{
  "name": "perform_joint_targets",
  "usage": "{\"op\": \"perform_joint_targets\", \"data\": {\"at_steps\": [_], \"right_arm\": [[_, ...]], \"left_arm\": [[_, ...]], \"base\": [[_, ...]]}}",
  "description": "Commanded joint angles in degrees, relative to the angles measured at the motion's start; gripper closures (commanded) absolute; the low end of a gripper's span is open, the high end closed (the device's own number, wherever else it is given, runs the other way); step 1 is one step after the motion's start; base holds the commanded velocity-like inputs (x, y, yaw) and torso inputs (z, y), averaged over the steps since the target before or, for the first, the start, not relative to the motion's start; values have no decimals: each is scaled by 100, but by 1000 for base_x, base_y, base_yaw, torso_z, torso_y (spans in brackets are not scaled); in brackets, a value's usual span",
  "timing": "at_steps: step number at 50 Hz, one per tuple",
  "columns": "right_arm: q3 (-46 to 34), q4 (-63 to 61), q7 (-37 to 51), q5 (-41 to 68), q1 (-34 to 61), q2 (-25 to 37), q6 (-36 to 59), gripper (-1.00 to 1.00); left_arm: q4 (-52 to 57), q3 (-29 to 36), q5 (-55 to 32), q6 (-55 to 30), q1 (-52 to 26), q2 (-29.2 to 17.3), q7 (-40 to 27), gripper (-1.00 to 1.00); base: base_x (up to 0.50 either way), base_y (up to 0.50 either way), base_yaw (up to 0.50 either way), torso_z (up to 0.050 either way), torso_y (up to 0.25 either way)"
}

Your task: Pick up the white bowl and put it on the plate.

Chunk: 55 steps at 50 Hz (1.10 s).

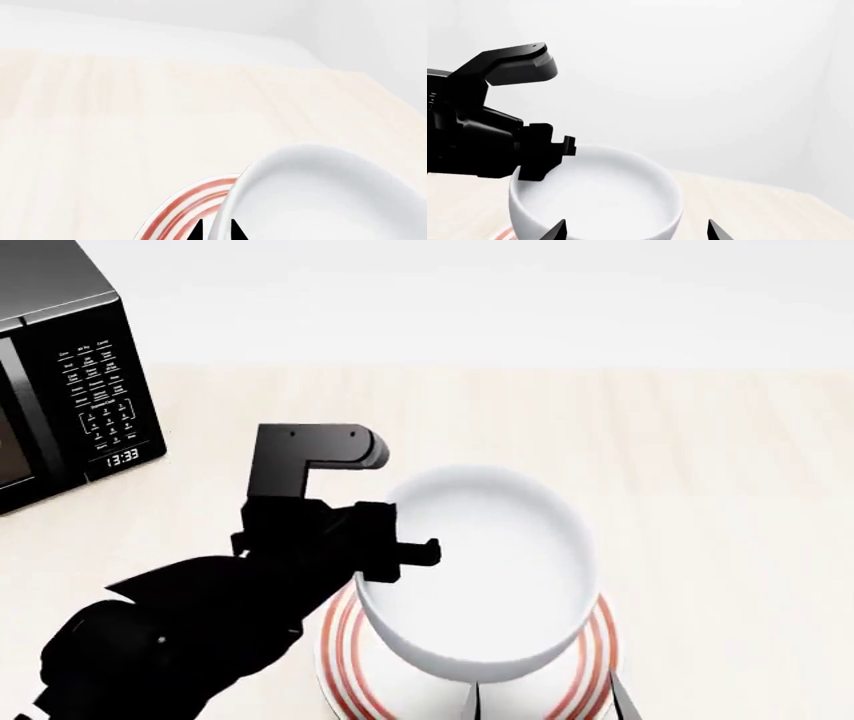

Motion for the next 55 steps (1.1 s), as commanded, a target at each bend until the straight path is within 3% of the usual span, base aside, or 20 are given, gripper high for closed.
{"op": "perform_joint_targets", "data": {"at_steps": [1,55], "right_arm": [[-11,21,3,14,5,20,-18,-100],[-72,73,41,45,15,95,-53,-100]], "left_arm": [[-423,408,-466,547,-161,20,-92,100],[-1752,3876,-3742,2476,-772,43,-42,100]], "base": [[0,0,0,0,0],[0,0,0,0,1]]}}
